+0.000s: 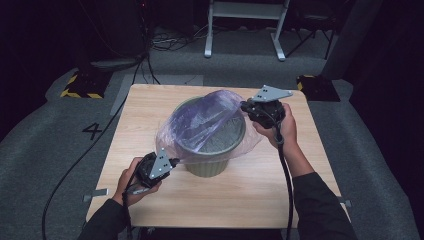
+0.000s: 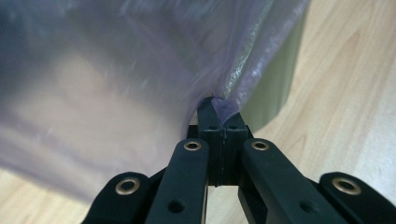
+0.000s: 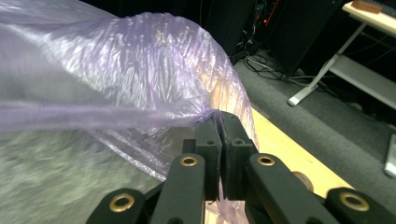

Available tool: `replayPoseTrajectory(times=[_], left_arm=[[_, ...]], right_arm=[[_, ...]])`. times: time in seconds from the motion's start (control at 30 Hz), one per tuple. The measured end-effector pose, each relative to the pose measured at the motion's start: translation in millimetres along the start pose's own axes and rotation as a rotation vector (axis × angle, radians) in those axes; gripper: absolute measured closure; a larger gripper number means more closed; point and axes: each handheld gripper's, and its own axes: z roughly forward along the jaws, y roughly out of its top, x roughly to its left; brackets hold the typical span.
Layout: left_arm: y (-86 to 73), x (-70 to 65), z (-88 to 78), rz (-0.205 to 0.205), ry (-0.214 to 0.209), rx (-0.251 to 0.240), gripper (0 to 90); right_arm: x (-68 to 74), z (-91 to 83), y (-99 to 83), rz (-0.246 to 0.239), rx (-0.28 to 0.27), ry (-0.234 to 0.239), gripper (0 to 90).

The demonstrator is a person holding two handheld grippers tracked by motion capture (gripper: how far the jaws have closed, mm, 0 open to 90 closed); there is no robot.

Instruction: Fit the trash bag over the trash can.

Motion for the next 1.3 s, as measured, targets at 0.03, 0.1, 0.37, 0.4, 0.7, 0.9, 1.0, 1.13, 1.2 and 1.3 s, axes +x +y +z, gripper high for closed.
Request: replayPoseTrajectory(times=[0.03, 0.1, 0.37, 0.4, 0.7, 0.9, 1.0, 1.13, 1.2, 1.3], left_arm=[[-1.6, 0.1, 1.4, 0.001, 0.000, 0.007, 90.0], [-4.4, 1.6, 2.9, -0.009, -0.020, 0.009, 90.0], [-14.2, 0.3, 8.3, -0.002, -0.058, 0.062, 90.0], [-14.2, 0.3, 8.3, -0.002, -0.058, 0.062, 90.0], [-22.0, -8.8, 10.1, 0.045, -0.119, 0.096, 89.1], [-20.1, -9.4, -12.3, -0.007, -0.092, -0.007, 34.3], [-18.1, -10.7, -24.0, -0.037, -0.103, -0.072, 21.9], [-7.7, -18.2, -51.5, -0.040, -0.114, -0.184, 17.7], [-1.2, -20.3, -60.5, -0.040, -0.115, -0.222, 17.3], [9.6, -18.7, -71.1, -0.051, -0.119, -0.280, 15.6]], right_arm=[[-2.1, 2.9, -0.5, 0.004, 0.005, -0.001, 87.3], [-7.7, 7.8, -2.2, 0.025, 0.013, -0.001, 87.3], [-24.7, 17.7, -8.9, 0.082, 0.036, -0.043, 88.4], [-26.2, 18.4, -9.6, 0.082, 0.044, -0.056, 88.5], [-39.7, 25.0, -18.7, 0.133, 0.074, -0.080, 88.7], [-35.5, 23.4, -18.0, 0.126, 0.061, -0.069, 88.7], [-32.2, 21.0, -16.8, 0.119, 0.053, -0.064, 88.7], [-29.3, 17.8, -15.0, 0.106, 0.041, -0.064, 88.5], [-28.5, 15.7, -13.8, 0.101, 0.034, -0.065, 88.5], [-27.3, 12.9, -12.1, 0.096, 0.031, -0.065, 88.2]])
